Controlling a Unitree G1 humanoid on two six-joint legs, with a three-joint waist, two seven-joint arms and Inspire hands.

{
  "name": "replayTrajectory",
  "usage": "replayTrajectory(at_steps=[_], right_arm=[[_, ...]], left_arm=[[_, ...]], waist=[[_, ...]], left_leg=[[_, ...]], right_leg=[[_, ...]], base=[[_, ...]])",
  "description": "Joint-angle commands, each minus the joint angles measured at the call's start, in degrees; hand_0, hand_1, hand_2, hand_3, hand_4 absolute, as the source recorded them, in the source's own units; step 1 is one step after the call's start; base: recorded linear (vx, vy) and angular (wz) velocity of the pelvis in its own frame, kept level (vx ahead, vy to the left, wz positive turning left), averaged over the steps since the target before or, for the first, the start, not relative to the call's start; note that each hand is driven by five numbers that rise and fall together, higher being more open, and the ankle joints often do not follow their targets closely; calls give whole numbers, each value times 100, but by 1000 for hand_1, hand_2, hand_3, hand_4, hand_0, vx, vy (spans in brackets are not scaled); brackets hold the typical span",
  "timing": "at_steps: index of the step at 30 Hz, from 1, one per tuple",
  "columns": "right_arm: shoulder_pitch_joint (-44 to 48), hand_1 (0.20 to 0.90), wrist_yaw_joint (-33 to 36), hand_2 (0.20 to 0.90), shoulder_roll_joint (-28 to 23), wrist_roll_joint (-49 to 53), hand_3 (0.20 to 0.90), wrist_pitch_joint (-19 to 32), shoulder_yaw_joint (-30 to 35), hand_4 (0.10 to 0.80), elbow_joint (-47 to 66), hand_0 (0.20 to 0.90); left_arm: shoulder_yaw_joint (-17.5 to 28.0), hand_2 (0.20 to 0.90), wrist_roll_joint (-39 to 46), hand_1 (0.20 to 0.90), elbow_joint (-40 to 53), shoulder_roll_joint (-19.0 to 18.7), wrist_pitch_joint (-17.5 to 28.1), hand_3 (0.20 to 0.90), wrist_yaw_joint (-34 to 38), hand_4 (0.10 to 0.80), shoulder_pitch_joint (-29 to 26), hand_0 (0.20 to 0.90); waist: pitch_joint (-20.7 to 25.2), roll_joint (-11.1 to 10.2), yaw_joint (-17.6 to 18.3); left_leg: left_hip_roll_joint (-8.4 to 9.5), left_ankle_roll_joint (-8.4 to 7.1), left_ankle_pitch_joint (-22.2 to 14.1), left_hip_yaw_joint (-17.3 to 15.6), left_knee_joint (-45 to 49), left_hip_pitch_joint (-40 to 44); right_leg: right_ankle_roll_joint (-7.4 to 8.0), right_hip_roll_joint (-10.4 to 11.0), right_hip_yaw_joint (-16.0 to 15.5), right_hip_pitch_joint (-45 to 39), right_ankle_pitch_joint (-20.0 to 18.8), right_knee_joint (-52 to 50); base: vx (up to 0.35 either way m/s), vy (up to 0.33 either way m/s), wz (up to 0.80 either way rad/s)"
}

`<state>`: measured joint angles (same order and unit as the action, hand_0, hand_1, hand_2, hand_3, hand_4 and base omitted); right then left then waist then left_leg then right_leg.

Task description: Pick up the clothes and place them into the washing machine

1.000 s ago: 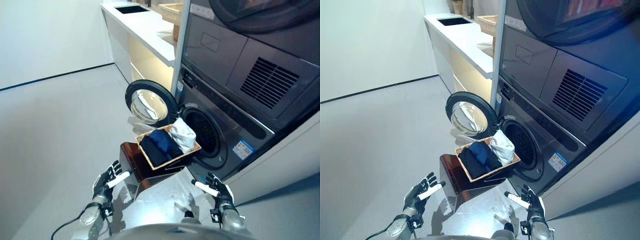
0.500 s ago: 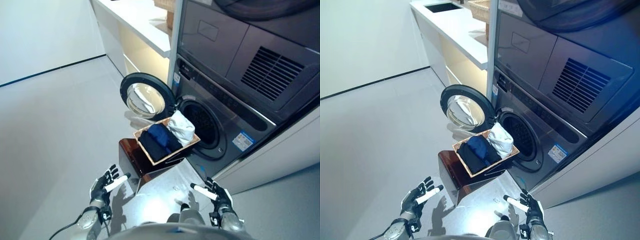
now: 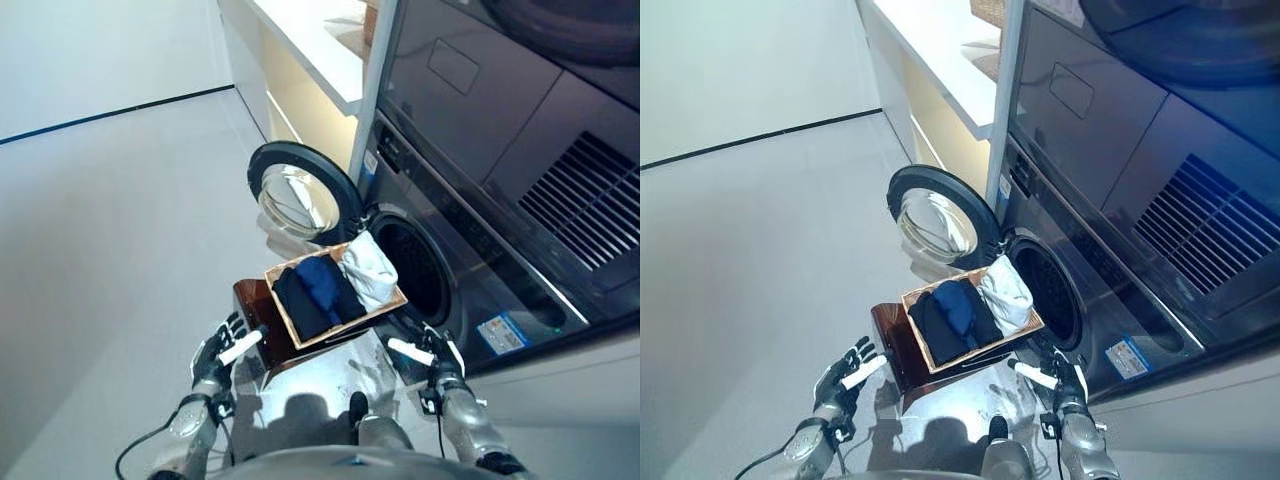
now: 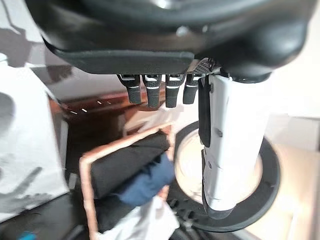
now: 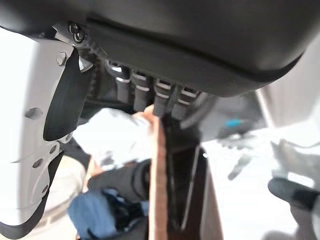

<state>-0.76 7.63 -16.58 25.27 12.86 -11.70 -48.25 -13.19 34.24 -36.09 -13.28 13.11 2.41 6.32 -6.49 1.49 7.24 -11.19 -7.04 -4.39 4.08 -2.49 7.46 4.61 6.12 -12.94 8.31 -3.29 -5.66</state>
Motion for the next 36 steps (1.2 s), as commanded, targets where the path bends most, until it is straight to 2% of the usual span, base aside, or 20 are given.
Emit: replayTrajectory(at_steps=[1,7,8,9,11,13,15,16,17,18,21,22,25,27,31,36], right_arm=[[-27,900,164,900,-117,201,900,486,158,800,153,900],[-93,900,175,900,-123,267,900,526,222,800,63,900],[-98,900,156,900,-116,290,900,536,192,800,87,900],[-98,900,156,900,-116,291,900,536,191,800,88,900],[-97,900,189,900,-101,340,900,563,187,800,42,900],[-120,900,264,900,-101,413,900,603,257,800,-73,900],[-135,900,287,900,-95,437,900,602,299,800,-86,900],[-149,900,287,900,-95,459,900,604,321,800,-90,900],[-168,900,306,900,-127,473,900,612,359,800,-55,900],[-168,900,306,900,-128,473,900,612,360,800,-55,900],[-138,900,348,900,-188,476,900,607,414,800,-28,900],[-128,900,345,900,-199,469,900,607,417,800,-8,900],[-85,900,378,900,-209,439,900,629,411,800,-26,900],[-58,900,420,900,-201,429,900,649,394,800,-6,900],[9,900,418,900,-183,403,900,622,327,800,-85,900],[30,900,414,900,-114,419,900,587,298,800,-134,900]], left_arm=[[-159,900,12,900,439,-221,444,900,14,800,-214,900],[-218,900,-108,900,450,-236,433,900,38,800,-235,900],[-191,900,-131,900,464,-242,432,900,69,800,-244,900],[-190,900,-131,900,464,-242,432,900,70,800,-244,900],[-193,900,-145,900,420,-256,427,900,100,800,-326,900],[-266,900,-164,900,356,-240,390,900,104,800,-446,900],[-289,900,-152,900,353,-232,384,900,111,800,-481,900],[-313,900,-148,900,370,-223,389,900,113,800,-504,900],[-337,900,-147,900,370,-208,380,900,147,800,-540,900],[-338,900,-147,900,369,-208,380,900,148,800,-540,900],[-328,900,-154,900,340,-192,373,900,193,800,-596,900],[-309,900,-153,900,332,-198,379,900,205,800,-604,900],[-291,900,-154,900,296,-196,397,900,217,800,-630,900],[-282,900,-162,900,257,-184,416,900,242,800,-646,900],[-291,900,-157,900,195,-134,444,900,271,800,-655,900],[-311,900,-152,900,179,-108,468,900,301,800,-650,900]], waist=[[15,-194,46],[39,-120,58],[16,-121,50],[18,-120,51],[-28,-157,48],[-130,-279,29],[-163,-294,28],[-181,-299,5],[-198,-326,-16],[-199,-327,-20],[-266,-484,-146],[-291,-513,-199],[-406,-515,-430],[-471,-411,-580],[-496,-278,-684],[-450,-211,-728]], left_leg=[[-62,39,379,-224,188,527],[-260,-51,822,-226,369,417],[-294,-52,1005,-213,607,332],[-296,-54,1003,-211,612,326],[-381,-69,1308,-305,1098,96],[-461,27,1526,-498,1764,-238],[-486,52,1586,-563,1792,-289],[-431,79,1563,-557,1707,-359],[-318,126,1393,-595,1450,-547],[-314,131,1385,-602,1453,-542],[17,187,963,-604,1157,-1197],[102,172,937,-571,997,-1390],[250,123,1322,-497,633,-1856],[321,60,1812,-458,209,-2155],[349,-3,2062,-501,-57,-2200],[382,42,2000,-651,-42,-2062]], right_leg=[[508,240,125,492,-689,116],[355,47,106,473,-545,91],[284,-42,138,455,-476,84],[282,-44,136,458,-475,82],[159,-119,136,356,-372,87],[-23,-239,130,11,-229,196],[-49,-270,117,-86,-202,230],[-37,-281,123,-140,-170,253],[-7,-258,153,-202,-129,308],[-2,-255,158,-205,-125,307],[42,-162,320,-300,-29,328],[46,-162,383,-341,-16,344],[43,-260,613,-580,47,383],[20,-428,822,-805,155,413],[23,-527,1081,-1130,338,442],[49,-454,1240,-1453,522,518]], base=[[21,-82,27],[48,-110,24],[41,-101,5],[21,-116,-5],[21,-136,-3],[74,-201,17],[74,-105,13],[122,-84,12],[92,-39,12],[92,-34,13],[95,-30,10],[111,-8,-3],[155,8,-32],[209,18,-78],[205,46,-44],[155,75,-48]])
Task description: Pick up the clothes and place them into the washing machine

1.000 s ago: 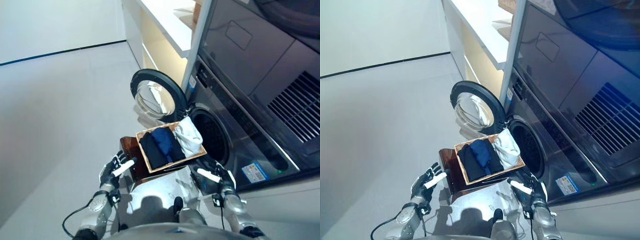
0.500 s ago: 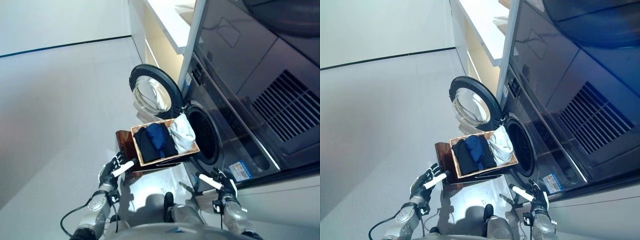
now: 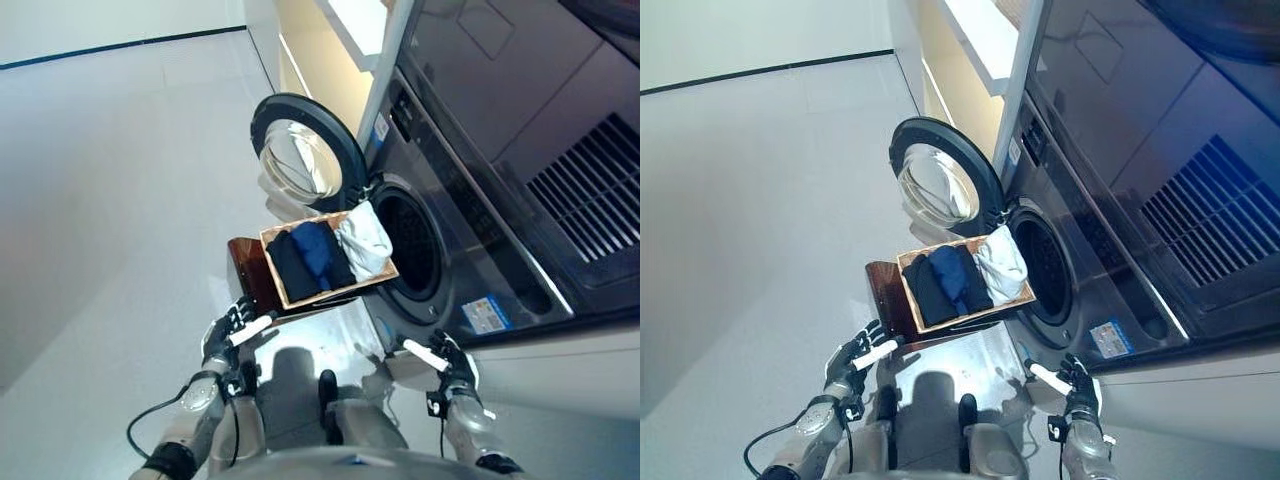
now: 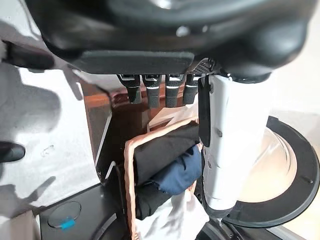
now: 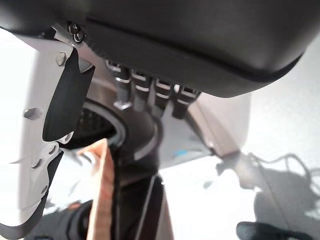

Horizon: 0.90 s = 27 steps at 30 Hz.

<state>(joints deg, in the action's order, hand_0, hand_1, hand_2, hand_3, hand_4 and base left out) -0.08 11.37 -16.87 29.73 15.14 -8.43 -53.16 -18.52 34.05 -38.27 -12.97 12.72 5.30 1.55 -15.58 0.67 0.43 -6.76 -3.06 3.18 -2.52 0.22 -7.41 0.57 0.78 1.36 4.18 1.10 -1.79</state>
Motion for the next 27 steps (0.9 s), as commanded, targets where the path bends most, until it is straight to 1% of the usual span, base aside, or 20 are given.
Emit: replayTrajectory(at_steps=[1,2,3,6,7,8,10,12,15,16,17,20,21,23,25,26,27], right_arm=[[-29,900,39,900,-73,-28,900,341,-41,800,364,900],[-35,900,48,900,-51,-35,900,338,-43,800,351,900],[-9,900,61,900,-17,-29,900,325,-32,800,303,900],[90,900,50,900,24,-58,900,296,-53,800,277,900],[134,900,48,900,33,-71,900,276,-71,800,263,900],[135,900,48,900,34,-71,900,276,-71,800,262,900],[245,900,63,900,95,-76,900,262,-104,800,257,900],[397,900,47,900,119,-130,900,227,-196,800,255,900],[483,900,51,900,133,-178,900,207,-251,800,284,900],[486,900,52,900,146,-192,900,196,-257,800,298,900],[495,900,48,900,145,-210,900,187,-273,800,310,900],[529,900,52,900,154,-232,900,164,-298,800,364,900],[538,900,46,900,156,-229,900,156,-299,800,340,900],[546,900,38,900,144,-222,900,159,-300,800,364,900],[535,900,15,900,155,-213,900,163,-321,800,367,900],[512,900,6,900,178,-196,900,171,-311,800,367,900],[496,900,0,900,186,-183,900,177,-312,800,362,900]], left_arm=[[212,900,-130,900,414,-152,513,900,18,800,-175,900],[214,900,-129,900,425,-157,511,900,31,800,-170,900],[184,900,-139,900,427,-164,509,900,35,800,-204,900],[205,900,-125,900,465,-237,546,900,73,800,-246,900],[227,900,-129,900,477,-269,552,900,81,800,-253,900],[228,900,-129,900,478,-270,551,900,81,800,-253,900],[253,900,-143,900,437,-295,562,900,149,800,-296,900],[295,900,-113,900,437,-324,568,900,177,800,-310,900],[315,900,-123,900,410,-335,566,900,187,800,-290,900],[318,900,-119,900,405,-334,556,900,184,800,-268,900],[321,900,-113,900,398,-338,556,900,187,800,-240,900],[323,900,-98,900,474,-347,556,900,189,800,-184,900],[323,900,-98,900,516,-350,554,900,182,800,-171,900],[325,900,-107,900,621,-373,537,900,161,800,-132,900],[352,900,-135,900,714,-418,516,900,133,800,-75,900],[381,900,-153,900,726,-440,509,900,123,800,-53,900],[386,900,-158,900,742,-453,507,900,107,800,-37,900]], waist=[[478,-143,-57],[500,-154,-75],[539,-171,-68],[609,-266,-89],[633,-284,-107],[634,-288,-111],[686,-329,-145],[725,-371,-179],[752,-396,-216],[767,-407,-217],[785,-418,-214],[807,-402,-189],[803,-387,-186],[766,-346,-157],[705,-278,-114],[658,-260,-93],[642,-231,-87]], left_leg=[[-51,-295,1142,-15,-225,-563],[-13,-238,1071,7,-182,-567],[67,-152,978,-56,-53,-597],[198,2,762,-195,170,-640],[225,42,704,-254,193,-639],[226,44,699,-260,196,-639],[290,109,599,-353,240,-618],[406,189,439,-445,301,-586],[523,268,311,-517,307,-517],[571,295,277,-539,290,-473],[643,327,247,-553,260,-418],[785,423,159,-556,134,-247],[827,467,115,-540,112,-189],[927,585,-13,-469,125,-61],[982,678,-107,-347,170,47],[1012,730,-174,-294,237,78],[1010,757,-210,-275,257,114]], right_leg=[[470,134,-145,-1109,134,151],[514,207,-114,-1138,169,126],[575,331,-93,-1206,187,67],[727,574,-30,-1165,-31,-19],[778,647,-14,-1147,-90,-38],[780,650,-9,-1146,-90,-36],[874,790,7,-1139,-244,-45],[1022,959,-4,-1090,-496,-102],[1145,1098,-31,-1039,-782,-183],[1187,1147,-26,-1024,-910,-230],[1236,1215,-20,-982,-1123,-323],[1285,1337,-21,-850,-1498,-625],[1268,1375,-31,-785,-1599,-794],[1178,1415,-27,-646,-1802,-1232],[1048,1345,9,-455,-1895,-1714],[1004,1352,0,-374,-1958,-1913],[972,1372,-70,-291,-1933,-2018]], base=[[166,121,-71],[232,174,-51],[228,175,-31],[153,129,-15],[75,81,-10],[70,83,-9],[118,121,-6],[130,146,-13],[62,106,-8],[63,114,-7],[67,119,-5],[66,142,-4],[67,168,-5],[87,183,-5],[99,170,-3],[89,137,10],[57,85,17]])
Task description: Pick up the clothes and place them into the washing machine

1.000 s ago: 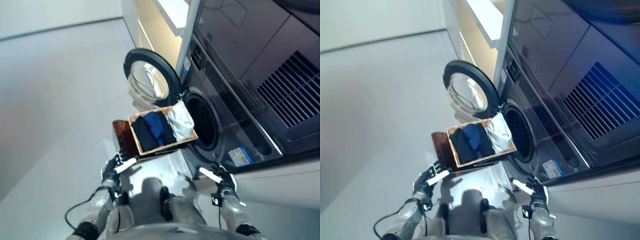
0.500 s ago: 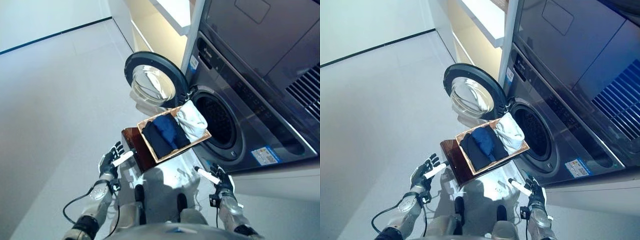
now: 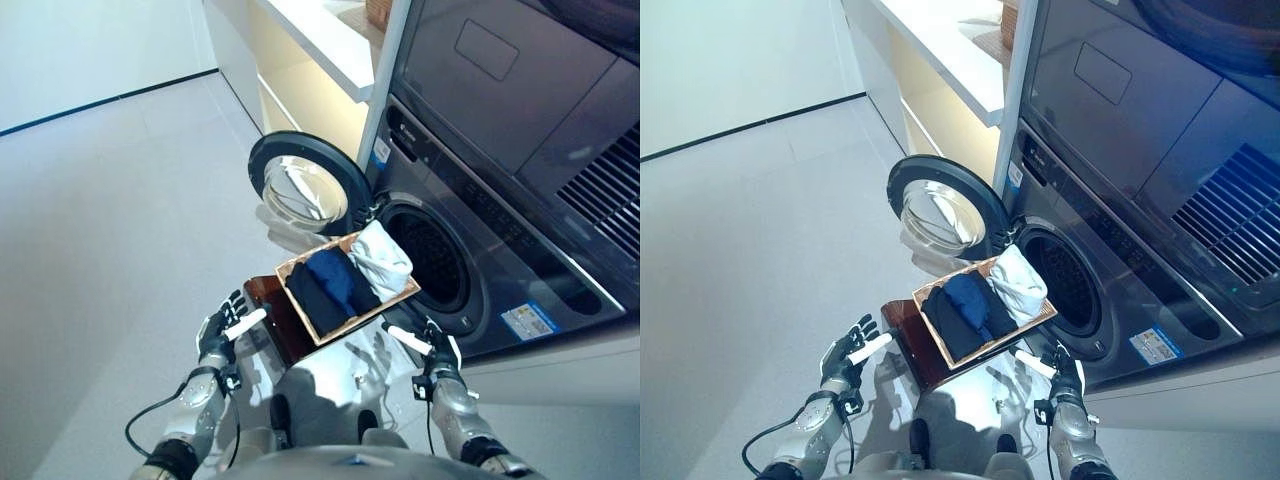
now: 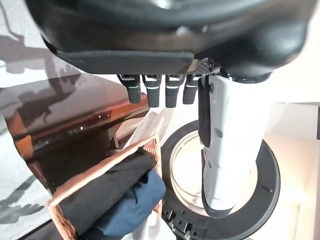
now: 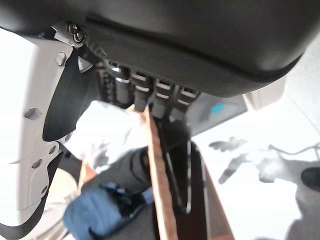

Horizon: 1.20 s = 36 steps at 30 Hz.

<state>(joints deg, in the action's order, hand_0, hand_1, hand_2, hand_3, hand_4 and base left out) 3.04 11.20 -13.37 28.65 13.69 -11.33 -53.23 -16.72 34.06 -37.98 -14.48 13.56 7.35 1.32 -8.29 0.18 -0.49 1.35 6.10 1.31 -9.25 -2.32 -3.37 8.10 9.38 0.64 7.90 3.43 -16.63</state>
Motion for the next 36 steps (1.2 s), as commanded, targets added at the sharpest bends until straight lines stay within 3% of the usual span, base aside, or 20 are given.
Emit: replayTrajectory(at_steps=[1,5,8,10,15,18,21,23,26,30,35,36], right_arm=[[183,900,16,900,-164,-75,900,323,-22,800,369,900],[125,900,43,900,-158,-30,900,324,69,800,386,900],[167,900,57,900,-163,20,900,347,144,800,389,900],[211,900,100,900,-171,33,900,370,186,800,465,900],[166,900,114,900,-187,-47,900,361,166,800,523,900],[183,900,115,900,-205,-80,900,365,123,800,573,900],[266,900,134,900,-229,-128,900,368,50,800,595,900],[223,900,122,900,-255,-188,900,336,35,800,481,900],[108,900,125,900,-338,-238,900,341,76,800,418,900],[34,900,147,900,-409,-106,900,400,181,800,363,900],[-24,900,143,900,-427,3,900,437,224,800,353,900],[21,900,140,900,-460,-27,900,435,193,800,248,900]], left_arm=[[207,900,-159,900,714,-301,422,900,-98,800,-13,900],[239,900,-87,900,664,-300,422,900,-120,800,-3,900],[265,900,-15,900,610,-264,440,900,-112,800,-37,900],[332,900,30,900,579,-262,476,900,-66,800,-85,900],[395,900,70,900,547,-231,509,900,-69,800,-70,900],[404,900,126,900,446,-173,506,900,-63,800,-67,900],[419,900,243,900,409,-127,523,900,-26,800,-112,900],[328,900,191,900,266,-93,482,900,-71,800,-150,900],[222,900,338,900,287,10,456,900,-179,800,-196,900],[40,900,219,900,322,11,441,900,-184,800,-252,900],[-44,900,45,900,369,-21,456,900,-134,800,-371,900],[-63,900,20,900,455,-66,484,900,-158,800,-427,900]], waist=[[-88,-183,9],[-136,-102,94],[-208,-115,194],[-302,-189,349],[-422,-318,520],[-412,-399,502],[-448,-390,505],[-428,-404,488],[-378,-336,551],[-301,-236,631],[-273,-161,698],[-372,-222,618]], left_leg=[[200,-159,-26,402,513,-290],[121,-188,-196,445,493,-95],[49,-305,-331,508,531,-19],[1,-432,-445,607,456,187],[-23,-570,-666,852,346,611],[-70,-635,-715,918,294,645],[-247,-757,-748,1027,281,616],[-386,-835,-769,1123,253,752],[-649,-974,-648,1227,221,831],[-852,-1085,-445,1318,192,810],[-951,-1209,-251,1203,445,682],[-819,-1278,-58,1253,1124,323]], right_leg=[[218,514,-2,-663,-2159,-542],[110,642,-453,-302,-1573,-278],[181,783,-669,-100,-1419,405],[330,873,-637,235,-1657,1110],[526,828,-454,451,-2161,1622],[544,754,-508,414,-2193,1788],[572,642,-376,670,-2212,1858],[487,511,-304,635,-1957,1694],[405,448,-540,538,-1746,1524],[310,340,-726,442,-1562,1428],[209,276,-847,364,-1371,1370],[126,277,-875,208,-1352,1400]], base=[[64,67,36],[109,31,43],[128,-81,-23],[210,-126,-15],[201,-107,14],[123,-128,52],[99,-169,-15],[160,-149,-8],[119,-135,24],[94,-137,37],[39,-59,16],[-4,-46,5]])
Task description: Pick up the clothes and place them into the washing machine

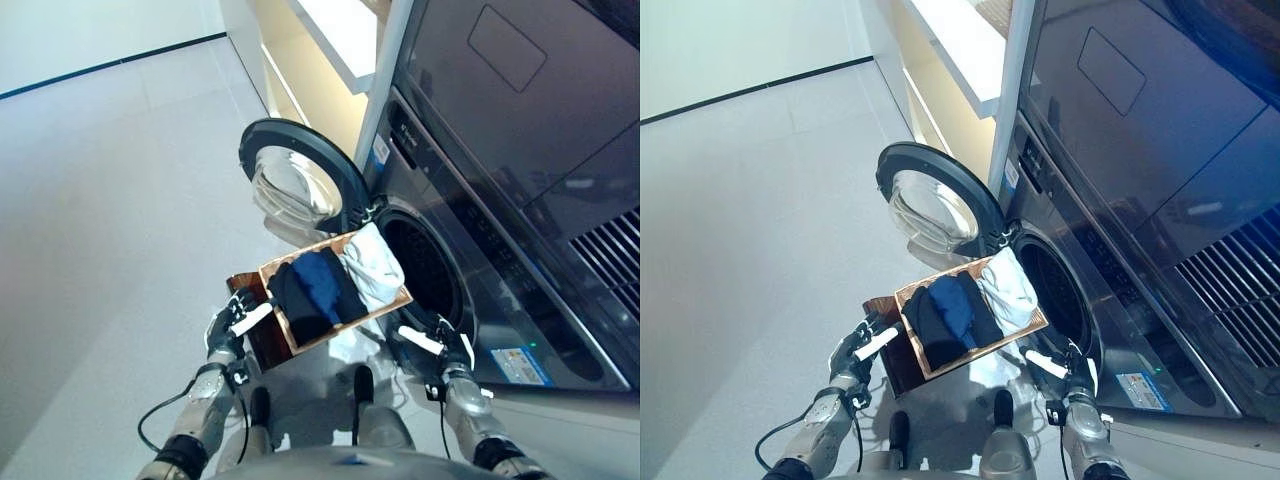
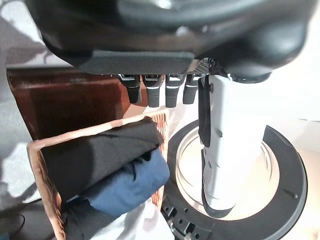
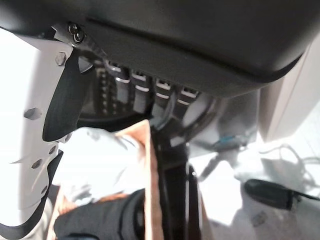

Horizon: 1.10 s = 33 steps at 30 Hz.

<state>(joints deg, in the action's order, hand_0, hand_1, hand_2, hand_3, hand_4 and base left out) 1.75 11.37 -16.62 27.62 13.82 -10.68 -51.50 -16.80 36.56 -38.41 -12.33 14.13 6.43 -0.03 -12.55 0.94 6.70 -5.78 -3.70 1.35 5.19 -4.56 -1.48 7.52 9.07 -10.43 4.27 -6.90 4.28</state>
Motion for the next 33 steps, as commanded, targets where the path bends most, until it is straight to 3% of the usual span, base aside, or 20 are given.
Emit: replayTrajectory(at_steps=[1,3,5,11,22,28,33], right_arm=[[155,900,122,900,-133,76,900,424,129,800,70,900],[271,900,214,900,-189,190,900,459,201,800,-108,900],[303,900,200,900,-180,401,900,465,396,800,-188,900],[460,900,273,900,-151,329,900,415,466,800,-363,900],[1514,900,617,900,-400,-115,900,192,368,800,-1398,900],[2259,900,977,900,-821,-762,900,-56,249,800,-2239,900],[2384,900,1195,900,-877,-1203,900,-238,71,800,-2271,900]], left_arm=[[-55,900,-229,900,499,-283,427,900,-67,800,-294,900],[-85,900,-226,900,312,-244,414,900,-10,800,-321,900],[-51,900,-190,900,330,-275,398,900,-40,800,-295,900],[47,900,-197,900,477,-430,454,900,-50,800,-151,900],[-125,900,-175,900,1135,-618,522,900,-139,800,-120,900],[-406,900,-265,900,1374,-755,489,900,-234,800,-145,900],[-469,900,-329,900,1171,-675,456,900,-81,800,-358,900]], waist=[[53,-300,-92],[13,-362,-243],[60,-359,-212],[122,-254,-333],[-137,-91,-705],[-299,62,-896],[-368,67,-846]], left_leg=[[-101,-297,-77,-178,1386,108],[-168,-264,204,-187,760,-585],[-292,-302,261,-619,713,-777],[-135,-219,254,-804,270,-453],[52,-136,238,-760,182,-701],[56,-158,307,-717,114,-858],[29,-181,307,-701,66,-800]], right_leg=[[185,313,223,571,-322,-689],[309,457,200,378,-293,-504],[339,585,177,279,-259,-470],[410,687,139,278,-346,-394],[536,905,10,543,-506,-225],[562,939,-23,712,-530,-218],[545,895,-29,682,-482,-255]], base=[[-20,-37,17],[31,77,44],[96,103,53],[50,77,8],[-1,19,6],[-14,10,6],[0,2,1]])
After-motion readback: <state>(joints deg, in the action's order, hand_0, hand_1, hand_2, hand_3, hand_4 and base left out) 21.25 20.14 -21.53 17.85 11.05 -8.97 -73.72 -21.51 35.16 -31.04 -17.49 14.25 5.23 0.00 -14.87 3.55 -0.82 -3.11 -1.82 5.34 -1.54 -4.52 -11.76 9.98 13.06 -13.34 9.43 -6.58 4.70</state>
